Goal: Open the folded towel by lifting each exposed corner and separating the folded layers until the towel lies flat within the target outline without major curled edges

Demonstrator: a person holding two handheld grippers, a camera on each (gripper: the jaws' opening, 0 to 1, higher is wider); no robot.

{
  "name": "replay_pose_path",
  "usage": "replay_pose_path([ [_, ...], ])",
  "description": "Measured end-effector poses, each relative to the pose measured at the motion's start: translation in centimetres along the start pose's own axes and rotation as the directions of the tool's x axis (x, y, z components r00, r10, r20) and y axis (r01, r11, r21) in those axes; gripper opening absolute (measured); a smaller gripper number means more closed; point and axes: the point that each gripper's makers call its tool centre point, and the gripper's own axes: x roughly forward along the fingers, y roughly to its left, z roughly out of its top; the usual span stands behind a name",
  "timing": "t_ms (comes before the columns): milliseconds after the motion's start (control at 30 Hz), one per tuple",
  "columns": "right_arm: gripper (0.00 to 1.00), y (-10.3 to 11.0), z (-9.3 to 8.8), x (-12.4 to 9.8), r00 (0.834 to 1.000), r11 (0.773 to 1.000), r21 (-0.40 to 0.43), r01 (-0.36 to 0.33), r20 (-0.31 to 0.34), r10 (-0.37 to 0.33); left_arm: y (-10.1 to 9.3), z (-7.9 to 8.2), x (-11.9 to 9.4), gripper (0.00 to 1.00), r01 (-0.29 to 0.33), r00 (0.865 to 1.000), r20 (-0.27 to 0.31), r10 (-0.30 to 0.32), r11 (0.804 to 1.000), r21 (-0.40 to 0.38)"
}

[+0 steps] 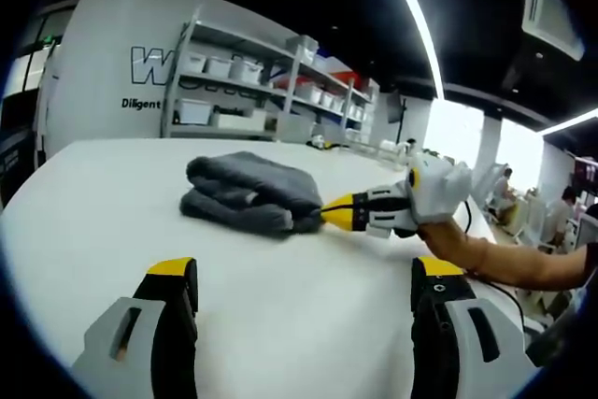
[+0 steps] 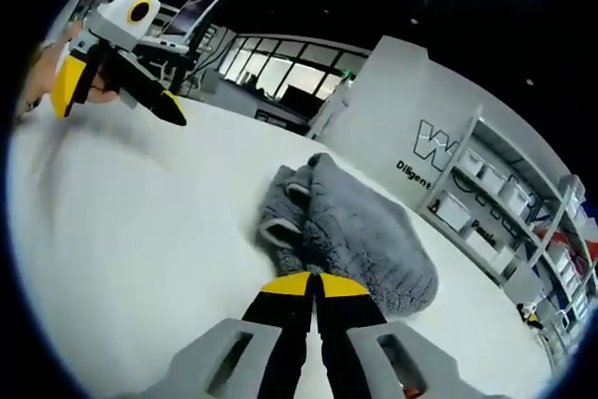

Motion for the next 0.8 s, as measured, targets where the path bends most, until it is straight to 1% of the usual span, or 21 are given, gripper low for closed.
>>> replay_pose_path([
  [100, 0.00, -0.7, -0.6, -0.2, 1.000, 0.999, 0.044, 0.011, -0.007, -0.010, 0.2, 0.2, 0.1, 0.93, 0.000, 1.000, 0.000, 0.000, 1.000, -0.002],
  [267, 0.00, -1.7, -1.3, -0.5, 0.999, 0.996, 0.075, 0.038, -0.023, -0.036, 0.4, 0.1, 0.1, 0.93, 0.000, 1.000, -0.004, 0.000, 1.000, -0.003],
  [300, 0.00, -2.3, -1.8, -0.7, 0.998, 0.993, 0.105, 0.056, -0.035, -0.053, 0.3, 0.1, 0.1, 0.93, -0.001, 1.000, -0.003, 0.001, 1.000, -0.002],
  [467, 0.00, -3.4, -2.7, -1.0, 0.996, 0.987, 0.142, 0.077, -0.046, -0.071, 0.0, -0.2, 0.1, 0.93, -0.001, 1.000, -0.008, 0.001, 1.000, -0.004],
  [600, 0.00, -4.0, -3.2, -1.0, 0.995, 0.985, 0.149, 0.088, -0.057, -0.081, 0.2, 0.0, 0.1, 0.93, 0.000, 1.000, -0.007, 0.000, 1.000, -0.004],
  [633, 0.00, -4.3, -3.6, -1.1, 0.994, 0.984, 0.151, 0.093, -0.067, -0.084, 0.2, 0.0, 0.1, 0.93, 0.000, 1.000, -0.007, 0.000, 1.000, -0.005],
  [800, 0.00, -5.2, -4.1, -1.4, 0.993, 0.979, 0.169, 0.110, -0.070, -0.099, 0.3, 0.0, 0.1, 0.93, -0.001, 1.000, -0.008, 0.001, 1.000, -0.005],
])
